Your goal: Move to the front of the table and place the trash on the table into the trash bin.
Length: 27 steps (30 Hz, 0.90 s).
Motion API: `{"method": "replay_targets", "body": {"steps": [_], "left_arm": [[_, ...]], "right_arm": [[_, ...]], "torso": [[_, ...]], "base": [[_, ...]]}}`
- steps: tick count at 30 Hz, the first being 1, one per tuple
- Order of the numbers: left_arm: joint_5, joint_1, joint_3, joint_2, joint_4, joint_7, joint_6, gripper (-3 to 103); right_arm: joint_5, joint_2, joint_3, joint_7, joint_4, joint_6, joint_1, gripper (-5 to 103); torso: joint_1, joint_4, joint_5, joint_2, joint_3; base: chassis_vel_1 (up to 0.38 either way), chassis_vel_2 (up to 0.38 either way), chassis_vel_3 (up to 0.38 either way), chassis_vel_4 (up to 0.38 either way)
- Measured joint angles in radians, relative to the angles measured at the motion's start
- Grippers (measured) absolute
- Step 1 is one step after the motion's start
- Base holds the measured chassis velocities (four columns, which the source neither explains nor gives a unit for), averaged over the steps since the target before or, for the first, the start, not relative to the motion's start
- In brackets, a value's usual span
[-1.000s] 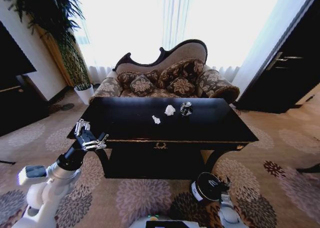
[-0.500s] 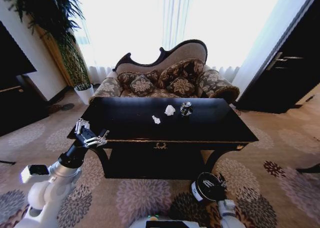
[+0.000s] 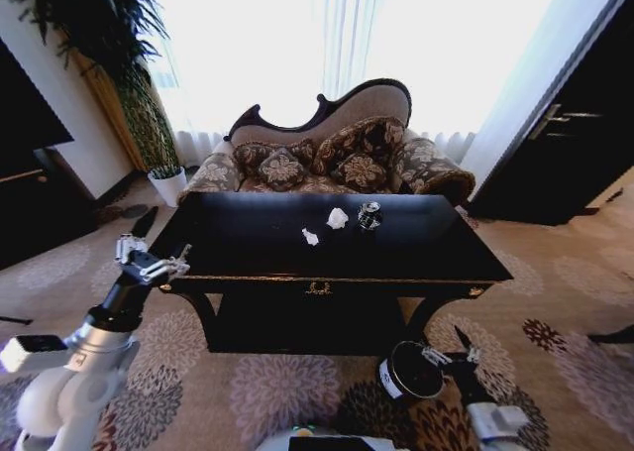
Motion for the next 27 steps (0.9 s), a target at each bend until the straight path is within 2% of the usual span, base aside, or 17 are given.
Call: {"method": "replay_targets", "body": {"steps": [6,10,13,15,18,20,23,24,27], "left_arm": [[0.007,0.014,-0.025,-0.011,-0.018,-0.015,0.012,100],[0.007,0.018,-0.049,-0.01,-0.02,-0.019,0.014,100],[0.007,0.027,-0.071,-0.012,-0.023,-0.02,0.015,100],[0.008,0.029,-0.076,-0.012,-0.023,-0.02,0.015,100],[0.006,0.038,-0.105,-0.011,-0.025,-0.02,0.013,100],[0.004,0.039,-0.111,-0.009,-0.025,-0.02,0.013,100],[-0.009,0.024,-0.13,0.02,-0.001,-0.02,0.012,100],[-0.009,0.024,-0.13,0.02,-0.001,-0.02,0.012,100],[-0.015,-0.014,-0.108,0.057,0.038,-0.024,0.017,100]], "right_arm": [[0.054,0.003,0.059,-0.08,0.062,-0.004,-0.024,100],[0.108,-0.002,0.069,-0.066,0.123,-0.014,-0.026,100],[0.153,-0.02,0.051,0.017,0.214,-0.081,-0.007,100],[0.162,-0.026,0.043,0.042,0.241,-0.102,0.001,100],[0.195,-0.06,0.006,0.142,0.336,-0.191,0.038,100],[0.198,-0.068,-0.001,0.157,0.347,-0.204,0.045,100],[0.218,-0.118,-0.038,0.254,0.388,-0.265,0.083,100],[0.218,-0.118,-0.038,0.254,0.388,-0.265,0.083,100],[0.275,-0.147,-0.052,0.341,0.417,-0.306,0.097,100]], "torso": [[0.0,-0.0002,0.0002,0.0,0.0],[0.0,0.0,0.0001,0.0,0.0],[0.0,0.0,0.0001,0.0,0.0],[0.0,0.0002,0.0,0.0,0.0],[0.0,0.0001,-0.0003,0.0,0.0],[0.0,0.0001,-0.0002,0.0,0.0],[0.0,0.0005,0.0001,0.0,0.0],[0.0,0.0005,0.0001,0.0,0.0],[0.0,-0.0006,-0.0001,0.0,0.0]], "base": [[0.0,0.0,0.0,0.0],[0.0,0.0,0.0,0.0],[0.0,0.0,0.0,0.0],[0.0,0.0,0.0,0.0],[0.0,0.0,0.0,0.0],[0.0,0.0,0.0,0.0],[0.0,0.0,0.0,0.0],[0.0,0.0,0.0,0.0],[0.0,0.0,0.0,0.0]]}}
